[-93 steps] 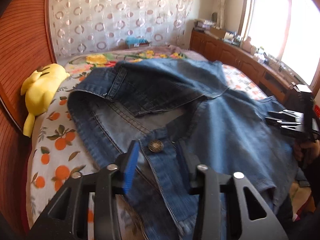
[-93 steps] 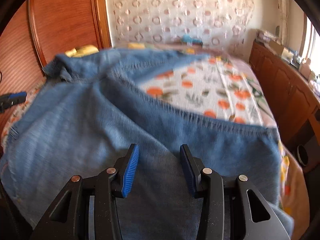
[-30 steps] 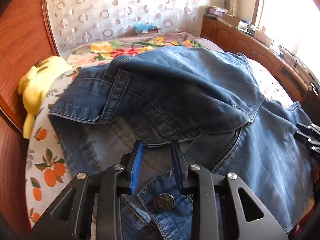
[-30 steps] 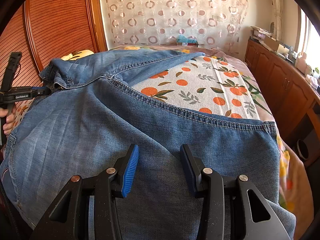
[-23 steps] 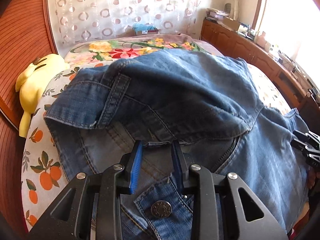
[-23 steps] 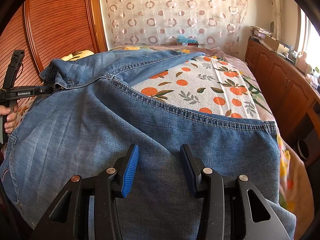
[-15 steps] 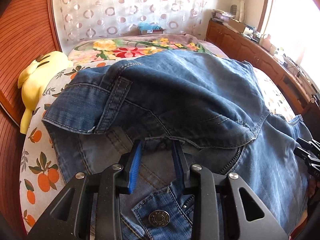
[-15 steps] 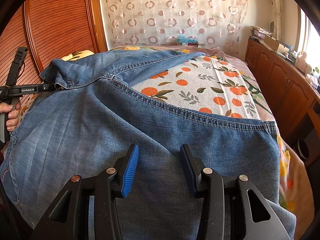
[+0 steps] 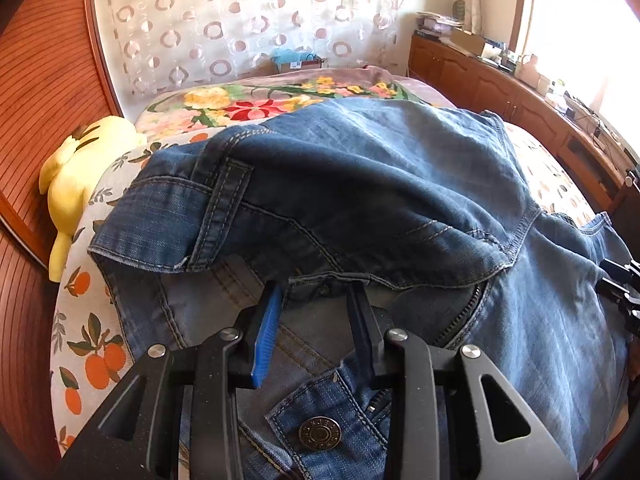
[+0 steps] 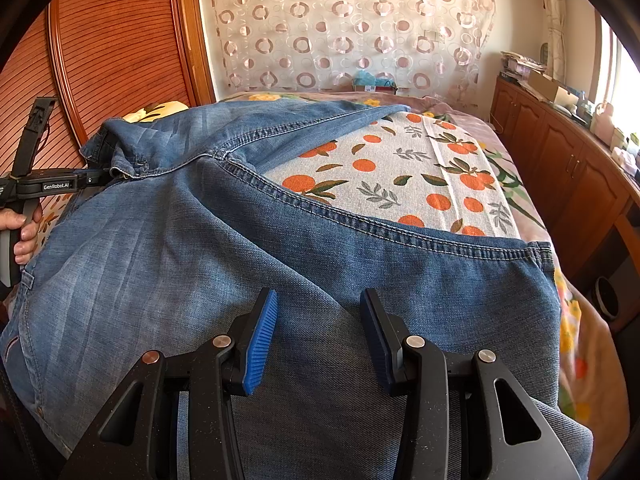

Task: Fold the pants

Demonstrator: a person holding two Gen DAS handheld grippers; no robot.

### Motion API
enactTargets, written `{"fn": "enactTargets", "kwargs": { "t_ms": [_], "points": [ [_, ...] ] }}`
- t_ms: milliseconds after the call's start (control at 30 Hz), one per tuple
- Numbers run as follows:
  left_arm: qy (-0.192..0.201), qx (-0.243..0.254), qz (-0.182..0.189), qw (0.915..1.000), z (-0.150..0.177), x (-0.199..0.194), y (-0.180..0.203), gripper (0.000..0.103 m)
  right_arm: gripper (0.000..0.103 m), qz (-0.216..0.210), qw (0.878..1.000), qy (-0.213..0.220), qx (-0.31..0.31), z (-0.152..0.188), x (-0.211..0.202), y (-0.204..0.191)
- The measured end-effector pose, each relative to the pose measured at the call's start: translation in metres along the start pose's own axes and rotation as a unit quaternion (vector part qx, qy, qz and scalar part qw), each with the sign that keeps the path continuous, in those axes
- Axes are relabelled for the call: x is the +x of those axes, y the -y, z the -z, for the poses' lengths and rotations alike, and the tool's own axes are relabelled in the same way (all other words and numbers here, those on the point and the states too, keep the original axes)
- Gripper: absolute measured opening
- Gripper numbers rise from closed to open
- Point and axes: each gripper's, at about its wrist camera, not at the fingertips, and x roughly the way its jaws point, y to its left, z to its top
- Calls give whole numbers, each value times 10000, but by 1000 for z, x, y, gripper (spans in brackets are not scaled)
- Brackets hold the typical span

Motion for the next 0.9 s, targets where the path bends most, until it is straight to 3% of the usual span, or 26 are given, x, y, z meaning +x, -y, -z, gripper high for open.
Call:
{"fn": "enactTargets", "kwargs": {
  "t_ms": [200, 533, 733, 767, 867, 900],
  "points": [
    [206, 137, 61, 9997, -2, -6, -3, 35, 45, -2, 10000, 1, 3, 0, 0, 0],
    [-91, 1071, 0, 9942, -3, 8, 9, 35, 45, -4, 10000, 1, 6, 0, 0, 0],
    [-38, 1198, 113, 9927, -8, 10, 7, 35, 45, 5, 10000, 0, 0, 0, 0, 0],
    [11, 1248, 140, 9921, -7, 9, 8, 31, 45, 7, 10000, -1, 2, 0, 0, -1],
    [30, 1296, 299, 9911, -5, 8, 11, 5, 45, 6, 10000, 1, 3, 0, 0, -1],
    [17, 1250, 351, 9915, -4, 6, 11, 5, 45, 7, 10000, 1, 2, 0, 0, -1]
  ]
}}
